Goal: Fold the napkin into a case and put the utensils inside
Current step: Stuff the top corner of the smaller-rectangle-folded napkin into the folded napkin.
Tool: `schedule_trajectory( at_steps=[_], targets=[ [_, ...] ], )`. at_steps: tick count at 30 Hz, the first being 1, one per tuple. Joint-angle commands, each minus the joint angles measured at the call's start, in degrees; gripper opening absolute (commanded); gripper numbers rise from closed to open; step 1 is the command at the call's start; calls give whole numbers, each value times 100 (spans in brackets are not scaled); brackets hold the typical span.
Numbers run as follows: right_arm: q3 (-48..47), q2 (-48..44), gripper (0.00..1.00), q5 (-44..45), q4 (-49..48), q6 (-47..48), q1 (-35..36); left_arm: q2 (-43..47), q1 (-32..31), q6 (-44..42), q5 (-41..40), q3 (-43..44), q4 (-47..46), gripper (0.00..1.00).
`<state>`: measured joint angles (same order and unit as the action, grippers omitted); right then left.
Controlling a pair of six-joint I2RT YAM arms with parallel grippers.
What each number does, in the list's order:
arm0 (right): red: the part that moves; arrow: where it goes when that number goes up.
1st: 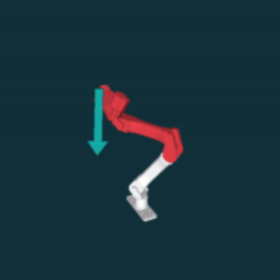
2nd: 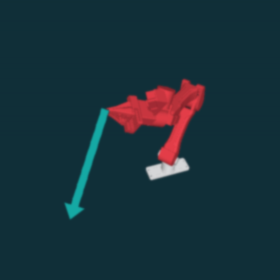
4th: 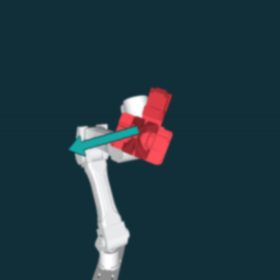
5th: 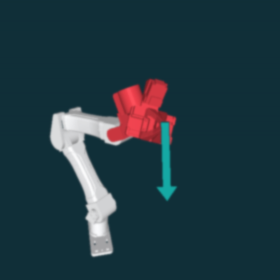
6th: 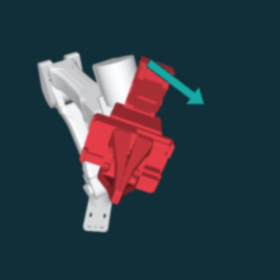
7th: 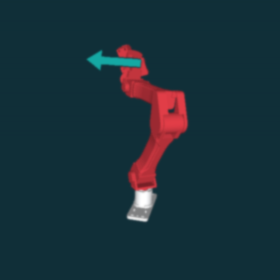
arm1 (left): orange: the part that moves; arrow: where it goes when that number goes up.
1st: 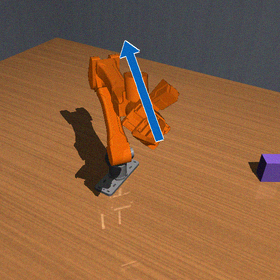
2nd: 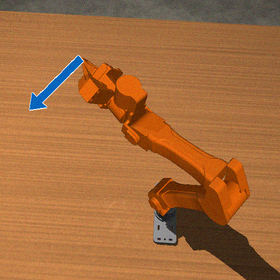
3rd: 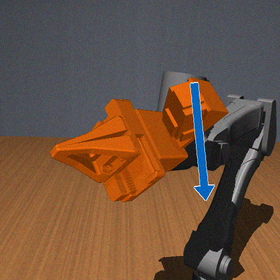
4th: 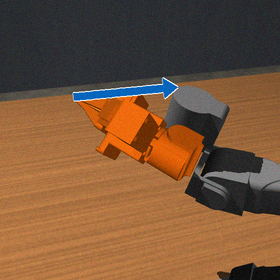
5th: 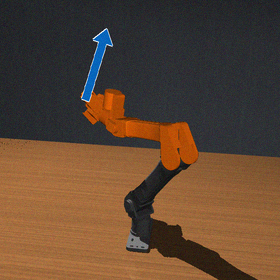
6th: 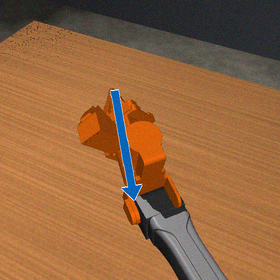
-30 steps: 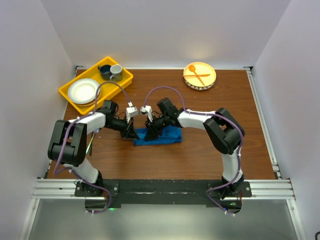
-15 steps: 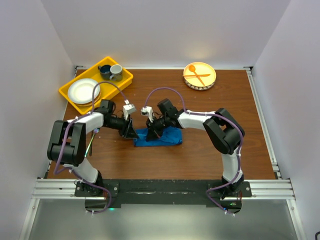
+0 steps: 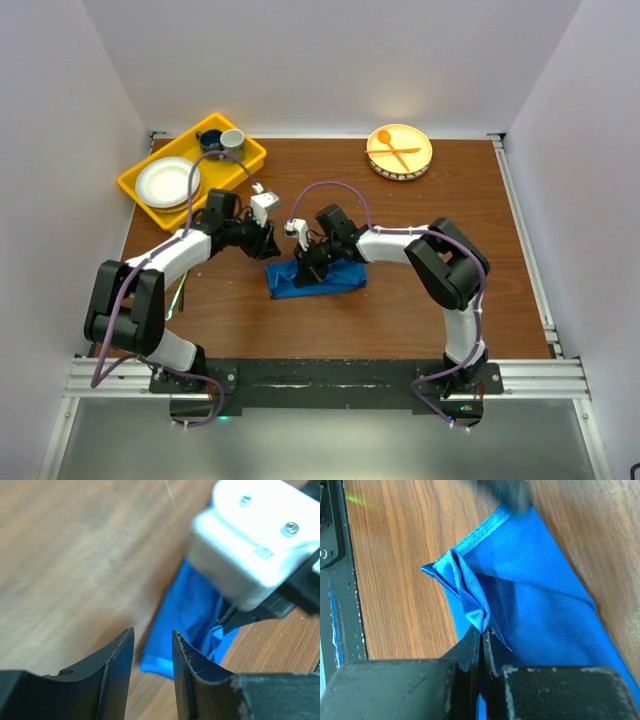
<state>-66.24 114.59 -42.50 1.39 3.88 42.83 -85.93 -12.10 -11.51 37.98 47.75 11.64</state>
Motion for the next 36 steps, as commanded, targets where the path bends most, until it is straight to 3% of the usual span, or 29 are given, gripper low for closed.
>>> schedule_trajectory(
  at_steps=[1, 13, 23, 31, 36],
  targets=[
    [85, -235, 0, 198, -112, -115, 59, -46, -424, 43, -781, 51, 145, 40],
    [-47, -173, 0, 110, -112, -695, 41, -249, -680, -212, -1055, 24, 480, 42],
    [286, -402, 0, 426, -753, -941, 50, -266, -794, 298, -941, -20, 541, 39],
    [419, -340, 0, 515, -903, -1047, 50, 620, 171, 834, -432, -617, -425, 39],
    [463, -270, 0, 524, -1053, -1223, 41, 1296, 252, 492, -89, -1038, -1057, 36]
  ],
)
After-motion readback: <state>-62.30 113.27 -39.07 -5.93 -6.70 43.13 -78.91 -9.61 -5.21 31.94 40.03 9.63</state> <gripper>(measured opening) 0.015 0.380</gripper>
